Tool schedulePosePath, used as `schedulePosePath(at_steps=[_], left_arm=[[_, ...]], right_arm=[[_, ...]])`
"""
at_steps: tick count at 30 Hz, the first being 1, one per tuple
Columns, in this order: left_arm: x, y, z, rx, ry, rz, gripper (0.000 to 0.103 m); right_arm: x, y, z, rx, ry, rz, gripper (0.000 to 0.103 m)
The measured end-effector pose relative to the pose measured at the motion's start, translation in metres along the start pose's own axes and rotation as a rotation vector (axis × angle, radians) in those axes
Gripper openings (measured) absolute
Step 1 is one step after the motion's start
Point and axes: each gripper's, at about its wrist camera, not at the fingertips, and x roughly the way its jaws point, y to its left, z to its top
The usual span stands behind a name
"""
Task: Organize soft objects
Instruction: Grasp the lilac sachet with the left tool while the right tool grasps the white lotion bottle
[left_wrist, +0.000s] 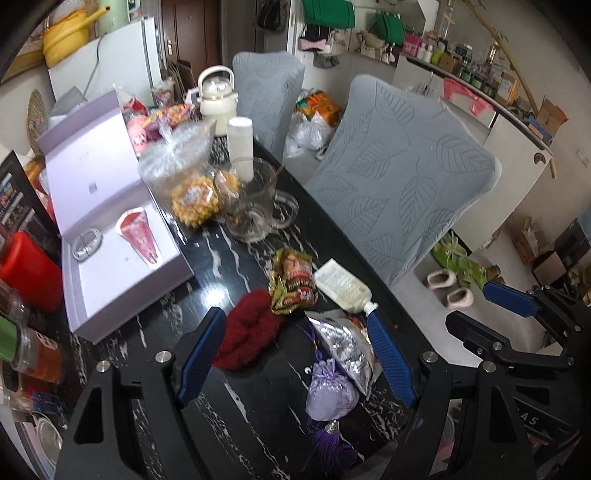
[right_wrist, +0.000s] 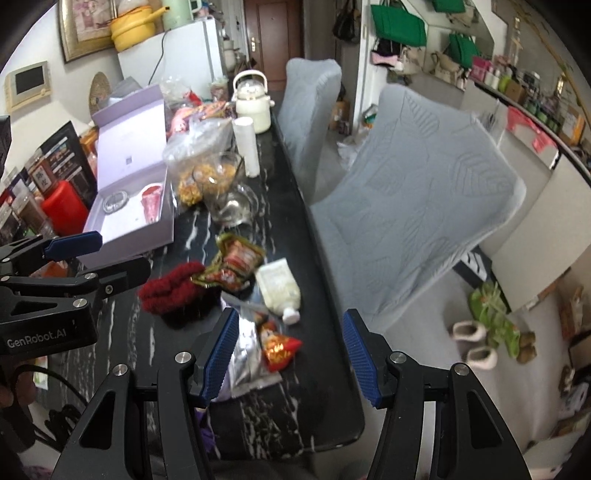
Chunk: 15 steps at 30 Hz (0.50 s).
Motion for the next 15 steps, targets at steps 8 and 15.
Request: schedulePosePath(at_steps=[8, 15], left_arm=[[0.028, -0.004, -0.019, 0.016, 0.076, -0.006, 0.079], [0.049, -0.007, -0.04, 0.015, 0.128, -0.007, 0.079]], right_arm=[[0.026, -0.005, -0.022, 0.014, 0.072, 0.027, 0.058], [0.046, -0.011, -0.041, 0.016, 0.141, 0.035, 0.058]])
